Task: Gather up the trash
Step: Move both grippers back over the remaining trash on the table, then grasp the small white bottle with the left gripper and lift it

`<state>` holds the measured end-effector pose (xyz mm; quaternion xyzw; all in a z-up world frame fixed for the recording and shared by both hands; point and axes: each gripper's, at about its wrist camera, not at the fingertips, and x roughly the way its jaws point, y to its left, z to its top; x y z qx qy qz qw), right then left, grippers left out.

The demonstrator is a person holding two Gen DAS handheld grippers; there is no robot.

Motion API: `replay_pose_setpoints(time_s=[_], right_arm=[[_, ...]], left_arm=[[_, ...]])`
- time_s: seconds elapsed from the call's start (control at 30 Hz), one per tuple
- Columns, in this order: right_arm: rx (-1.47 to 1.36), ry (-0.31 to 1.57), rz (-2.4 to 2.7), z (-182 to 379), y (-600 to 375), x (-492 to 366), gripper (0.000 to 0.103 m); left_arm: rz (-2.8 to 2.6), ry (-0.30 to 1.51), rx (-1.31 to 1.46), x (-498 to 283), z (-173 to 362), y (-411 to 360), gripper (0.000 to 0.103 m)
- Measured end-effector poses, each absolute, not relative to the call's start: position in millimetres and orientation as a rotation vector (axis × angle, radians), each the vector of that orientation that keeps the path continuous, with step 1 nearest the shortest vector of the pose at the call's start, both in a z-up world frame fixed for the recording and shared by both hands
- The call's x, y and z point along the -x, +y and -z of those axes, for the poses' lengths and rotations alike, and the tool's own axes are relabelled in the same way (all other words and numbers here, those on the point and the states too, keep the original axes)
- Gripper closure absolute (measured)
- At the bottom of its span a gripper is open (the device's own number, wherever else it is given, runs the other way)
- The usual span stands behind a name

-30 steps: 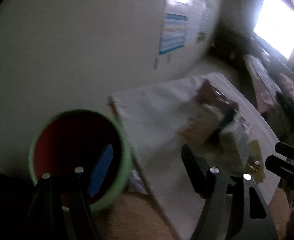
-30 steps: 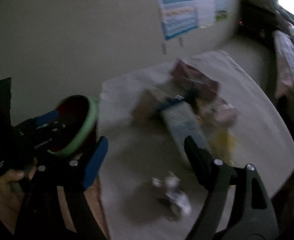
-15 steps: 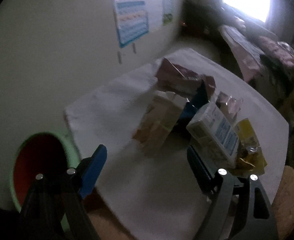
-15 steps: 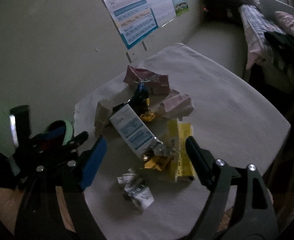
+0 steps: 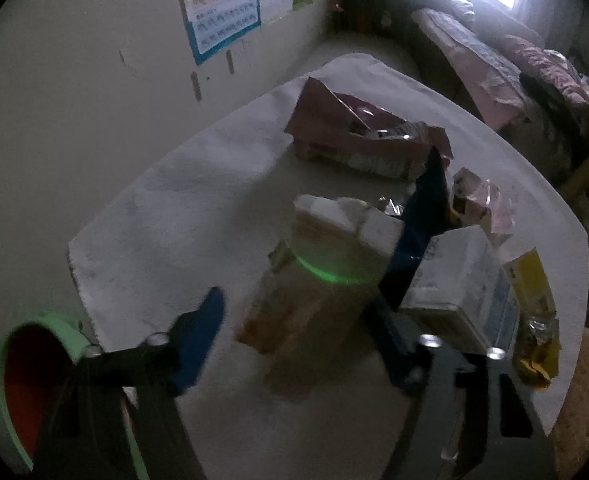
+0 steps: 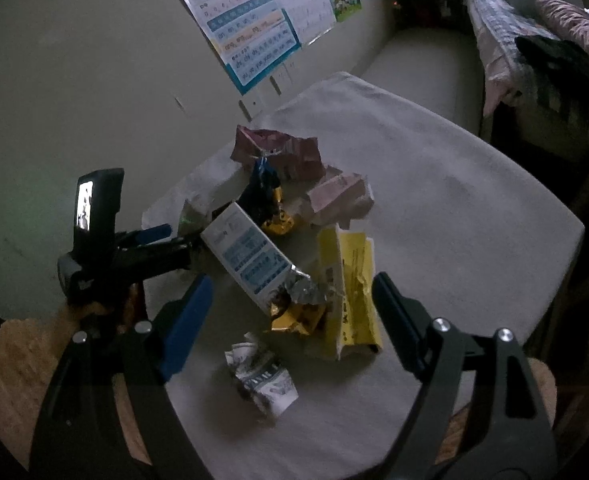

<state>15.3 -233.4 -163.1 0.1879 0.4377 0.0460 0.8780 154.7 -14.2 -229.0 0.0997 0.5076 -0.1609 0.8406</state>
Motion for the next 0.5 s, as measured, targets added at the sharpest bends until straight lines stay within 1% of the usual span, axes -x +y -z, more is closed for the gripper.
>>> replay_pose_setpoints(time_s=[0.03, 0.13, 0.27, 0.43, 0.5], right_arm=[[-0.392, 0.916, -0.096, 163.7, -233.3, -15.6, 0.023], [-0.399, 0.923, -0.094, 166.7, -233.2, -16.8, 0.023], [-0.413, 0.935, -0.095, 170.3, -233.9, -17.3, 0.023], [-0.415, 0.937, -0.09, 171.3, -234.6, -17.8, 0.023], [-0.415, 0.939, -0.086, 172.2, -235.0, -18.4, 0.023]], left_arm=[[0.347, 1.078, -0.21, -154.0, 228.9, -15.6, 0.052], [0.363, 1.078, -0.196, -151.2, 227.4, -15.7, 0.056], [0.363, 1.086, -0.17, -143.1, 224.8, -8.1, 0.059], [0.334, 1.07, -0.17, -121.7, 211.6, 1.8, 0.06], [0.332, 1.062, -0.16, -110.8, 203.6, 5.7, 0.063]])
